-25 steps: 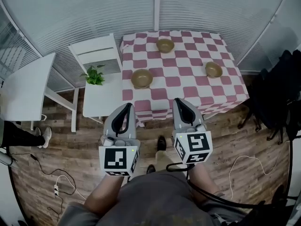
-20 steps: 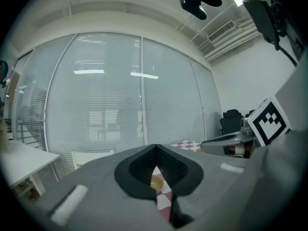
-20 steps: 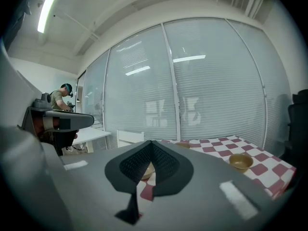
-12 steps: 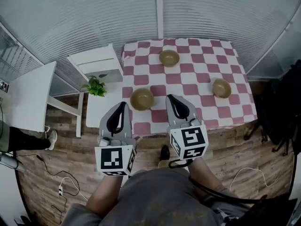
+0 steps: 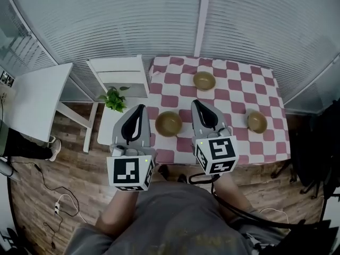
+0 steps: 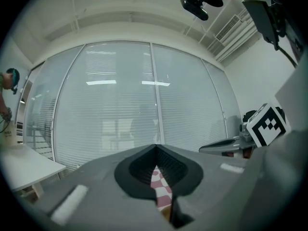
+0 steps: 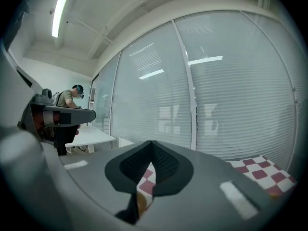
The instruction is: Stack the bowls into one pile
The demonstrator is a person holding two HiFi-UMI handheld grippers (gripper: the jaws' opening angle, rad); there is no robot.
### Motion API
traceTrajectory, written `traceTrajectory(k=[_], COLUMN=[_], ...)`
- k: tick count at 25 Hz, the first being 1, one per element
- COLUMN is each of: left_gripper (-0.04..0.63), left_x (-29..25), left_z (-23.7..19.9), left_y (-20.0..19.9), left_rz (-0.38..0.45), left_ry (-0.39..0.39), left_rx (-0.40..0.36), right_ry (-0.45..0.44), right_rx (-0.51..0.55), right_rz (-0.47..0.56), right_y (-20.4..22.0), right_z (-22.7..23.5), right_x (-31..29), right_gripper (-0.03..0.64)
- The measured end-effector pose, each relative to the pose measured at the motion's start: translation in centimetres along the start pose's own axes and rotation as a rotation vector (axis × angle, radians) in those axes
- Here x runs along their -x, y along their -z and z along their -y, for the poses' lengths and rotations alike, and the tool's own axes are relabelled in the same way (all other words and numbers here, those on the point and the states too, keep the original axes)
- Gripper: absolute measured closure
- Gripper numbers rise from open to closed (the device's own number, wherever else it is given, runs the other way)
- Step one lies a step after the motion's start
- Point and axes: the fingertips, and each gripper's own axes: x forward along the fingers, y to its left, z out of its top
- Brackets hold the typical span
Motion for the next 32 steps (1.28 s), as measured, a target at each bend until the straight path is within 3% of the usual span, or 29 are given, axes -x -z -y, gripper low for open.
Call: traceTrajectory(k=[9,25,32], left_gripper=[0.595,0.595,0.595], left_x=[-3.5,-6.9,-7.6], left_z=[-2.3,-3.8,-3.5], left_y=[1.3,10.7,13.5], left_rz=[-0.055,-0.296,-0.340], left_ry=[0.054,0.119,0.142], left_rx=[0.035,0.135,0.160], right_ry=[0.037,0.060,0.076], right_rx=[-0.011,-0.173,-0.201], right_rz=[-0.089,-0.414,-0.489], right_y=[1.9,16.4,20.1], right_z=[0.0,-1.3,-2.1], right_x=[-4.0,-6.1,-5.3], right_gripper=[0.591,0.503,0.500])
